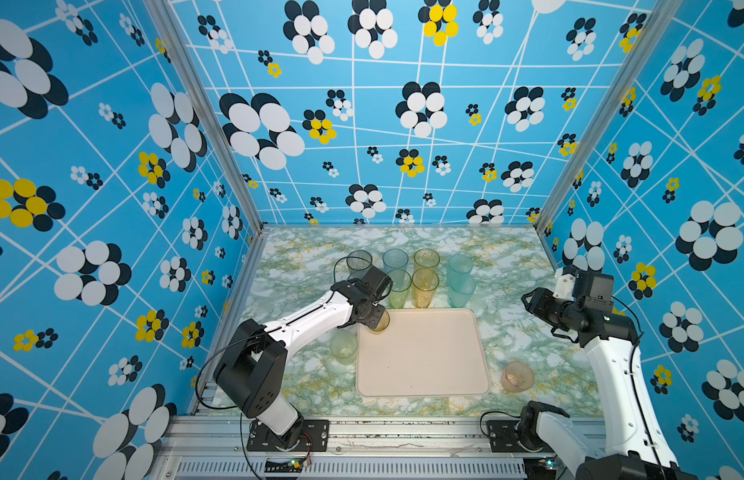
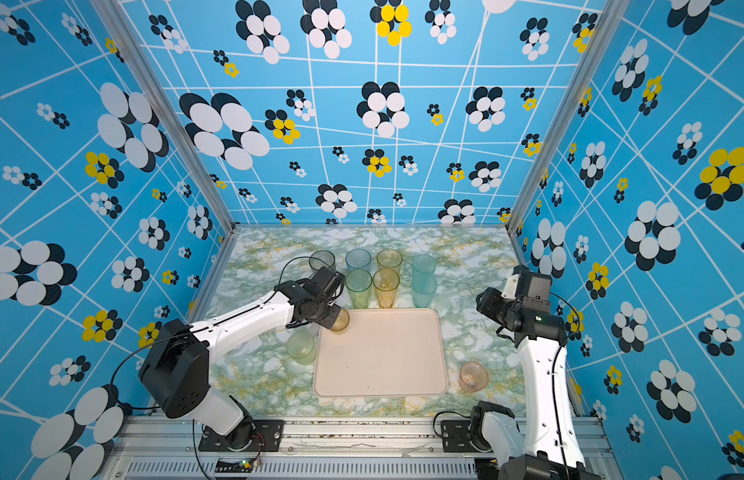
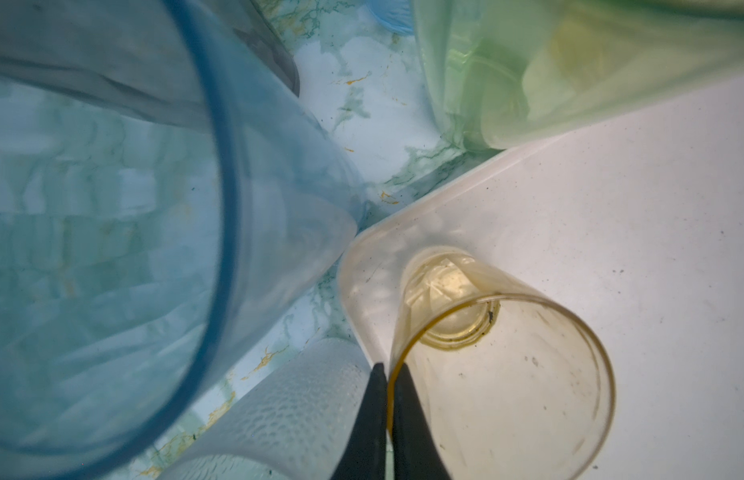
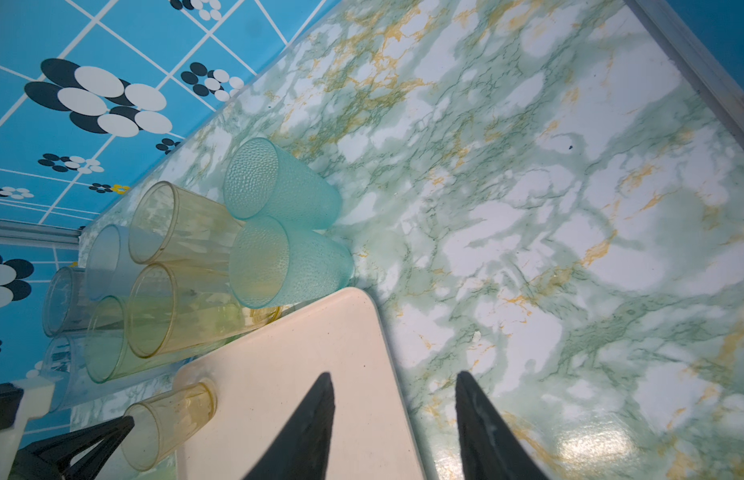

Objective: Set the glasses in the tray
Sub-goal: 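Lower the amber cup onto the tray corner nearest the cup rows and release, then move the empty left gripper back across toward the pink textured cup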

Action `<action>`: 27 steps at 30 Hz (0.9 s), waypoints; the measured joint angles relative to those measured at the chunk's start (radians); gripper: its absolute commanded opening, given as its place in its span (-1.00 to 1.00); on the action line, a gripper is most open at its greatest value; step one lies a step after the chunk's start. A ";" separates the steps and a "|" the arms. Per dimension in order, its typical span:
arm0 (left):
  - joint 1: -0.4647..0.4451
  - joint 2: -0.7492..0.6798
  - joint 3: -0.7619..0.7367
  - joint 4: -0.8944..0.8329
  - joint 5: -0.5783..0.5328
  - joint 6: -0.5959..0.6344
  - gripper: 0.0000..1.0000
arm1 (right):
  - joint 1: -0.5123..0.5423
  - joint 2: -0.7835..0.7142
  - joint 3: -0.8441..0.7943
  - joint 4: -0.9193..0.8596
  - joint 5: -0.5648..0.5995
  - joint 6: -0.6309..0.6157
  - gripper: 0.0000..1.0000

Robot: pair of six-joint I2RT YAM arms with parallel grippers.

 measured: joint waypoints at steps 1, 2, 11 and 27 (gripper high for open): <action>0.002 0.000 0.000 0.000 0.000 0.000 -0.78 | 0.000 0.000 0.000 0.000 0.000 0.000 -0.01; 0.003 0.001 0.000 0.000 -0.001 0.000 -0.75 | 0.000 0.000 0.000 0.000 0.000 0.000 -0.01; 0.003 0.001 -0.002 0.001 -0.011 -0.003 -0.52 | 0.000 0.001 0.000 0.000 0.003 0.000 0.00; -0.064 -0.154 -0.002 -0.021 -0.111 -0.003 -0.60 | 0.000 0.016 0.000 0.000 0.023 0.000 0.01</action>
